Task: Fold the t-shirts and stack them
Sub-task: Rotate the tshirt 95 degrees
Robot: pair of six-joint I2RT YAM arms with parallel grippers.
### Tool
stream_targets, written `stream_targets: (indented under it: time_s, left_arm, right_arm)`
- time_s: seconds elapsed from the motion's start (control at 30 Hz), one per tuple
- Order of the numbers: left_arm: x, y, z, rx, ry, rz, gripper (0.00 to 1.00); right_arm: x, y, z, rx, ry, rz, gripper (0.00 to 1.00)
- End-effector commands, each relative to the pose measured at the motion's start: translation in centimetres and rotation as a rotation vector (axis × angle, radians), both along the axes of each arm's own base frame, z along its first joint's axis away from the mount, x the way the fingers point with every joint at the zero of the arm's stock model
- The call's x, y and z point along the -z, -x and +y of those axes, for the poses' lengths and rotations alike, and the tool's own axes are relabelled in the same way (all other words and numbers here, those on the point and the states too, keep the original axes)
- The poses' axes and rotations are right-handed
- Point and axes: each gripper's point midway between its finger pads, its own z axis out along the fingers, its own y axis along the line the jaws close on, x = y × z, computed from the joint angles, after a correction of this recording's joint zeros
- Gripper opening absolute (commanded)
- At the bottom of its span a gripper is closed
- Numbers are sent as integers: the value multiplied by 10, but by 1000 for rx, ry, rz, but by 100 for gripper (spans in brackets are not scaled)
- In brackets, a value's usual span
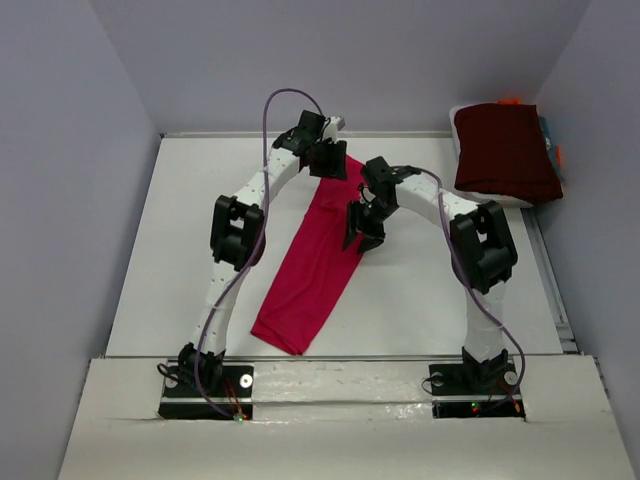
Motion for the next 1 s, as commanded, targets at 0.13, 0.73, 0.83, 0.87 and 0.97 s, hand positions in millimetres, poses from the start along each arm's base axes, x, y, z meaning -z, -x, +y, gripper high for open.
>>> stream_targets:
  time_s: [0.13, 0.73, 0.83, 0.87, 0.97]
  left_arm:
    - [-15, 19, -33, 163, 149, 5, 60]
    - [73, 19, 1, 19, 24, 191, 60]
    - [85, 17, 14, -21, -12, 213, 61]
    - [88, 15, 17, -37, -29, 211, 61]
    - [95, 7, 36, -100, -66, 221, 61]
  right_arm:
    - [-9, 12, 30, -76, -65, -18, 52]
    - [7, 34, 56, -186, -92, 48, 52]
    - [12, 36, 55, -191, -88, 61, 52]
    - [16, 37, 55, -192, -84, 70, 52]
    - [22, 38, 54, -192, -77, 82, 52]
